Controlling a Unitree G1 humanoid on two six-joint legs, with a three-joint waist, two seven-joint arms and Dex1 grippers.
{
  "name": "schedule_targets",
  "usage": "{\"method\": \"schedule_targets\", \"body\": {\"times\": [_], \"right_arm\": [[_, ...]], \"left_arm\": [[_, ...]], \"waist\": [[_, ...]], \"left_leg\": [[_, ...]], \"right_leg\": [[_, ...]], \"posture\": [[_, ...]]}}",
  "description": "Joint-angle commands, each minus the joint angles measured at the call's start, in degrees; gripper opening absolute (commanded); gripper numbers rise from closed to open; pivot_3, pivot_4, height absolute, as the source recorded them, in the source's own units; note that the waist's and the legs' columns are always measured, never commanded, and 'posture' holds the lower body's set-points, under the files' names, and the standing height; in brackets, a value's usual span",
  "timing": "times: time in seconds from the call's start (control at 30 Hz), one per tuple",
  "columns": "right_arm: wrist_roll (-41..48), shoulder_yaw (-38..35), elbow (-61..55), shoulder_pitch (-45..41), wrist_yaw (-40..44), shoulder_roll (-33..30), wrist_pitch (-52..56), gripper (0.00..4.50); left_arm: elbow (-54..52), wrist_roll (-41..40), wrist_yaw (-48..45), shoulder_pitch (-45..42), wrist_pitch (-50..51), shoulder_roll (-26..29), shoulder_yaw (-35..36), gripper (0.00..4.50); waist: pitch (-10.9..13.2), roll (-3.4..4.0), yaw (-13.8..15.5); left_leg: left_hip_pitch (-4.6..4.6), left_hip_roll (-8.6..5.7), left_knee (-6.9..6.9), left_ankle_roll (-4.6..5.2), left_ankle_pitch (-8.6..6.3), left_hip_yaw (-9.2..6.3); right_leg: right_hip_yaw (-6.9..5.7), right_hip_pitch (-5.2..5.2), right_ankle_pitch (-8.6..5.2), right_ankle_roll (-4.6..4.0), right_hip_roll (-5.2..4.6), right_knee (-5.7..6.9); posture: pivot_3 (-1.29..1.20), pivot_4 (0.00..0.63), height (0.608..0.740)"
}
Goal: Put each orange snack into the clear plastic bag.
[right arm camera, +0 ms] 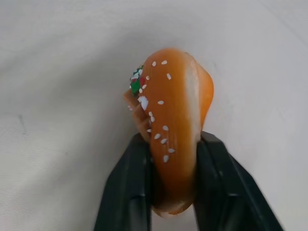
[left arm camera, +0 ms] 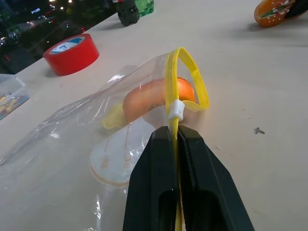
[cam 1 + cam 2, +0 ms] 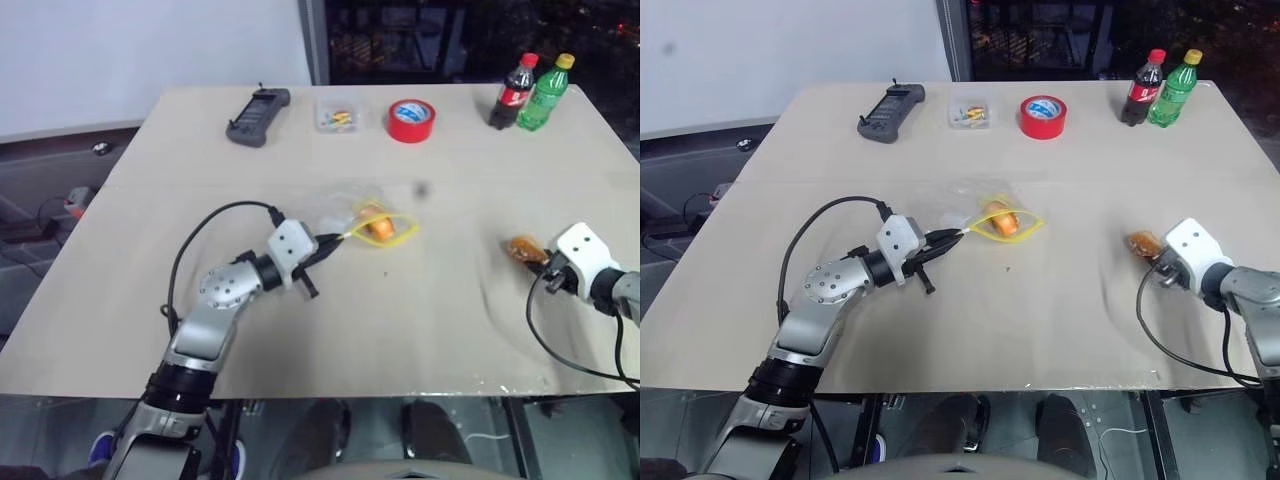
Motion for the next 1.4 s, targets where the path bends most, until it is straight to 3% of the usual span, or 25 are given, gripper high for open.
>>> {"method": "schedule_targets", "body": {"times": [0.03, 0.2, 0.37, 0.53, 0.87, 1.2, 1.3, 1.37, 1.4], "right_arm": [[2.34, -2.20, -4.47, -0.81, 0.23, 0.66, 1.01, 1.23], [14.93, 0.34, -21.05, -2.36, 1.47, 7.39, 12.72, 1.23], [16.01, 7.36, -23.20, -7.31, -3.46, 16.74, 17.67, 1.23], [12.52, 16.31, -19.26, -12.42, -5.71, 23.76, 17.99, 1.23], [9.74, 21.07, -11.25, -19.72, -4.62, 29.41, 15.13, 1.23], [3.50, 27.29, 4.72, -28.35, 0.45, 34.71, 4.80, 1.23], [1.92, 27.89, 7.15, -29.41, 1.07, 35.58, 1.86, 2.00], [0.50, 27.47, 6.26, -28.91, 0.05, 35.25, 0.02, 2.93], [0.55, 26.85, 5.12, -28.20, 0.16, 34.84, -0.63, 2.93]], "left_arm": [[-2.92, -0.98, 0.32, 0.20, -0.12, 0.20, 1.36, 0.00], [-3.94, -2.23, 0.27, 0.75, 0.81, -0.01, 1.89, 0.00], [-4.84, -2.79, 0.32, 1.06, 1.32, 0.07, 1.93, 0.00], [-8.45, -3.43, -0.05, 3.51, 1.86, 0.67, 1.76, 0.00], [-13.33, -3.84, -1.43, 7.89, 4.06, 2.58, 1.21, 0.00], [-14.04, -3.51, -0.66, 10.33, 5.84, 3.73, 1.73, 0.00], [-13.91, -4.19, 0.28, 10.69, 6.60, 3.47, 2.78, 0.00], [-13.97, -5.59, 1.14, 10.62, 8.07, 2.77, 3.90, 0.00], [-14.08, -6.35, 1.55, 10.52, 8.90, 2.40, 4.52, 0.00]], "waist": [[0.00, 0.00, -0.03], [0.00, 0.00, -0.37], [0.00, -0.05, 0.05], [0.01, -0.05, -0.21], [0.01, -0.05, -0.78], [0.02, -0.04, -1.74], [0.02, -0.04, -1.70], [0.02, -0.04, -1.68], [0.02, -0.04, -1.67]], "left_leg": [[0.00, 0.00, 0.00, 0.00, 0.00, 0.00], [0.00, 0.08, -0.02, -0.01, 0.00, -0.04], [-0.01, 0.02, 0.02, 0.00, -0.01, -0.07], [-0.07, -0.03, 0.01, 0.00, 0.00, -0.09], [-0.05, -0.02, -0.02, -0.01, 0.00, -0.10], [-0.01, -0.01, -0.05, -0.02, 0.00, -0.10], [-0.02, -0.01, -0.05, -0.01, 0.00, -0.09], [-0.01, -0.01, -0.04, -0.02, 0.00, -0.10], [-0.01, -0.01, -0.04, -0.02, 0.00, -0.10]], "right_leg": [[0.00, 0.00, 0.00, 0.00, 0.00, 0.00], [0.05, -0.02, 0.00, 0.00, 0.02, 0.01], [-0.03, 0.01, 0.00, 0.00, -0.01, 0.00], [-0.04, -0.05, 0.00, -0.01, -0.04, 0.00], [-0.05, -0.07, 0.00, -0.01, 0.08, 0.01], [-0.04, -0.10, 0.00, -0.02, 0.15, 0.03], [-0.04, -0.13, 0.00, -0.02, 0.20, 0.02], [-0.05, -0.13, 0.00, -0.02, 0.21, 0.02], [-0.05, -0.13, 0.00, -0.02, 0.21, 0.03]], "posture": [[0.00, 0.150, 0.740], [0.00, 0.150, 0.740], [0.00, 0.150, 0.740], [0.00, 0.150, 0.740], [0.00, 0.150, 0.740], [0.00, 0.150, 0.740], [0.00, 0.150, 0.740], [0.00, 0.150, 0.740], [0.00, 0.150, 0.740]]}}
